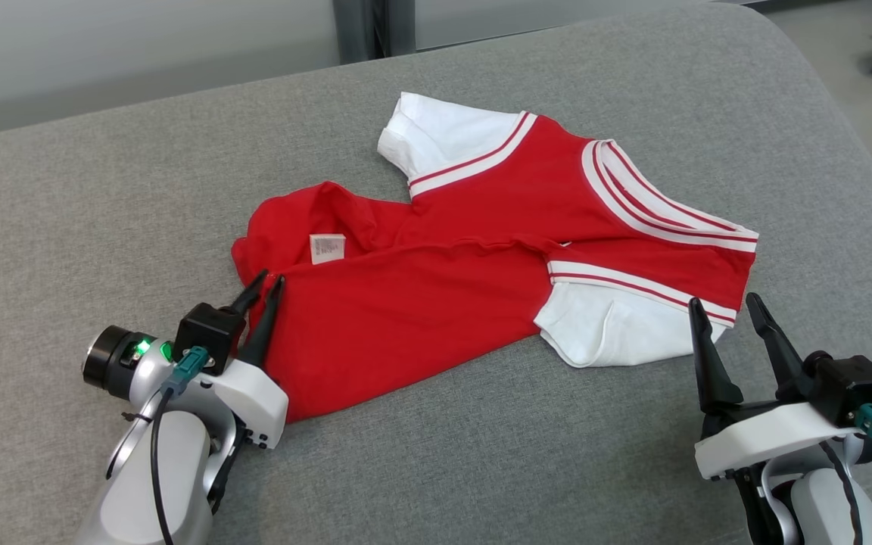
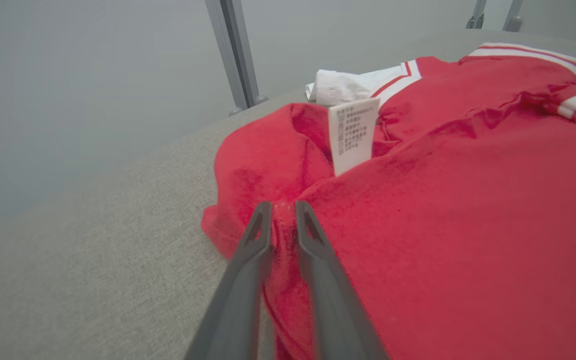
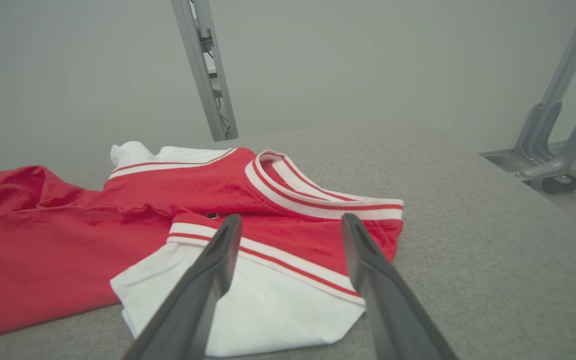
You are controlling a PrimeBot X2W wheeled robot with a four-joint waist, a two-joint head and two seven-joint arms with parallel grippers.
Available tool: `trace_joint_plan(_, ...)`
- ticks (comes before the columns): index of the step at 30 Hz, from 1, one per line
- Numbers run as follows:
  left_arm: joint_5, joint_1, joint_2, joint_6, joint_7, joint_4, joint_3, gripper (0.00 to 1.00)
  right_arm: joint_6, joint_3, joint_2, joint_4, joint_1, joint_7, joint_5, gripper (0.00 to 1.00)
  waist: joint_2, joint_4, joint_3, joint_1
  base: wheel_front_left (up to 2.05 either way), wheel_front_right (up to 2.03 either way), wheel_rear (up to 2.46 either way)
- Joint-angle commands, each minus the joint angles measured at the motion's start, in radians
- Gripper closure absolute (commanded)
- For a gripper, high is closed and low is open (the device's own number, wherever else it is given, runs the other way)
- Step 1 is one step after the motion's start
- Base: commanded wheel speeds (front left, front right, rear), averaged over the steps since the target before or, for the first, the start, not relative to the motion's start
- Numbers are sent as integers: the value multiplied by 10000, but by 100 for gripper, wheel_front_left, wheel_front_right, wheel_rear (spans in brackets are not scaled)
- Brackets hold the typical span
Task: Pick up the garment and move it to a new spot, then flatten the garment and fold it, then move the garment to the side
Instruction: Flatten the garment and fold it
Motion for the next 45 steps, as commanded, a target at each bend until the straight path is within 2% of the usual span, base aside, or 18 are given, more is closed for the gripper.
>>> trace_joint_plan(1,-51,-163,40,-50,-8,-39,-31,100,1,-46,6,7,-30,-14,-68,0,0,42,-21,0,0,0,0)
trace_joint_plan(8,-81,192,26,145,-8,-1269,-44,100,1,-194,54,73,13,-14,-110,0,0,398,-213,0,0,0,0)
trace_joint_plan(14,252,881,278,381,-9,-3834,-109,100,1,-266,-2,217,98,-14,-103,0,0,986,-445,0,0,0,0)
trace_joint_plan(15,252,881,278,381,-9,-3834,-109,100,1,-266,-2,217,98,-14,-103,0,0,986,-445,0,0,0,0)
trace_joint_plan(21,937,1953,845,260,-7,-5412,-978,100,1,-323,-9,352,119,-15,-70,0,0,1469,-615,0,0,0,0)
trace_joint_plan(29,1344,3136,1402,96,-7,-5228,-2327,100,1,-305,-11,564,170,-15,-99,0,0,1933,-812,0,0,0,0)
trace_joint_plan(39,1079,3140,1332,-56,-7,-4469,-3507,95,1,-275,9,743,71,-15,-151,0,0,1968,-879,0,0,0,0)
trace_joint_plan(40,1002,3164,1290,-44,-9,-4433,-3553,91,1,-275,11,753,59,-15,-149,0,0,1952,-884,0,0,0,0)
trace_joint_plan(41,874,3213,1254,-29,-7,-4368,-3544,81,1,-277,13,764,52,-15,-144,0,0,1933,-893,0,0,0,0)
trace_joint_plan(42,726,3264,1219,2,-7,-4284,-3494,62,1,-278,15,777,49,-15,-140,0,0,1915,-906,0,0,0,0)
trace_joint_plan(43,622,3261,1166,52,-9,-4260,-3419,16,1,-286,18,783,51,-15,-133,0,0,1898,-917,0,0,0,0)
trace_joint_plan(44,492,3235,1103,150,-9,-4246,-3329,0,1,-294,20,788,58,-15,-130,0,0,1883,-931,0,0,0,0)
trace_joint_plan(45,371,3234,1076,192,-7,-4247,-3228,0,1,-307,21,790,70,-15,-129,0,0,1871,-946,0,0,0,0)
